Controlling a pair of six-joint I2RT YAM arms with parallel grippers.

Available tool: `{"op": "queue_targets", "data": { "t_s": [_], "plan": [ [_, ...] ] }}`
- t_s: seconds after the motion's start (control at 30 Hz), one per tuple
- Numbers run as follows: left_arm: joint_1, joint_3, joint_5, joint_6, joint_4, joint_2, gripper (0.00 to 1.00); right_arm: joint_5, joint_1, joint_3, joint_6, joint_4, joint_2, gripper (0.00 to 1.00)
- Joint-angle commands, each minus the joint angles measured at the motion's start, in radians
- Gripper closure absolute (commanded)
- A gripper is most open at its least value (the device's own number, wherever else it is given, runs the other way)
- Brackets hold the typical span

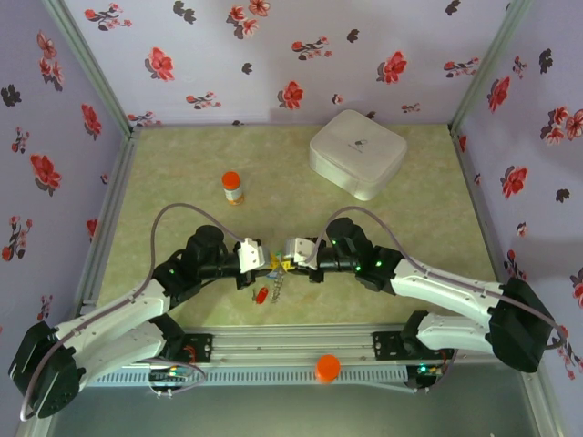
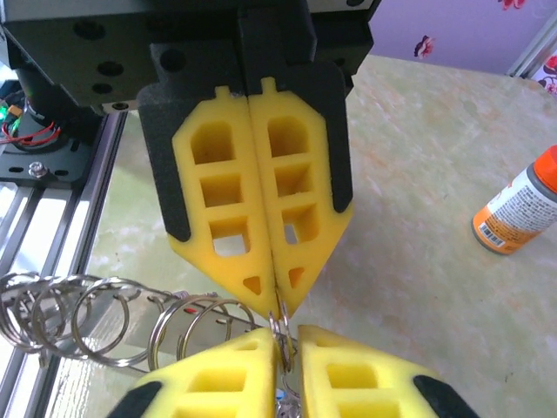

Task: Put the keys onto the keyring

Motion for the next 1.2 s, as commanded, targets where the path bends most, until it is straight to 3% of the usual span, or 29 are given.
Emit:
{"op": "queue_targets", "data": {
  "t_s": [0.0, 0.03, 0.17, 0.27, 0.33, 0.7, 0.9, 0.97, 1.0, 1.17],
  "plan": [
    [-0.006, 0.025, 0.021, 0.02, 0.014, 0.003, 1.0, 0.001, 0.005, 0.014, -0.011, -0.03, -0.017, 0.94],
    [-0.006, 0.026, 0.022, 0.019, 0.016, 0.004, 1.0, -0.002, 0.005, 0.013, -0.01, -0.028, -0.014, 0.99],
    [-0.006, 0.022, 0.021, 0.01, 0.024, 0.001, 1.0, -0.022, 0.005, 0.017, -0.004, -0.011, -0.003, 1.0],
    [-0.006, -0.001, 0.0, -0.021, 0.076, -0.002, 0.74, -0.045, 0.005, 0.004, 0.023, 0.049, -0.003, 1.0],
    [-0.006, -0.008, 0.0, -0.032, 0.097, 0.002, 0.74, -0.061, 0.004, -0.003, 0.045, 0.088, -0.002, 1.0],
    [-0.015, 0.0, 0.019, -0.018, 0.088, 0.023, 1.0, -0.099, 0.005, -0.024, 0.089, 0.157, 0.002, 1.0],
    [-0.015, 0.003, 0.004, -0.003, 0.072, 0.011, 1.0, -0.067, 0.004, -0.055, 0.09, 0.172, -0.03, 1.0],
    [-0.014, -0.003, -0.016, -0.006, 0.078, 0.008, 0.76, -0.067, 0.004, -0.06, 0.095, 0.173, -0.045, 1.0],
    [-0.014, -0.008, -0.018, -0.007, 0.081, 0.005, 0.74, -0.069, 0.004, -0.062, 0.095, 0.173, -0.048, 1.0],
    [-0.014, -0.02, -0.026, -0.014, 0.075, 0.003, 0.78, -0.068, 0.004, -0.064, 0.097, 0.169, -0.053, 1.0]
  ]
}}
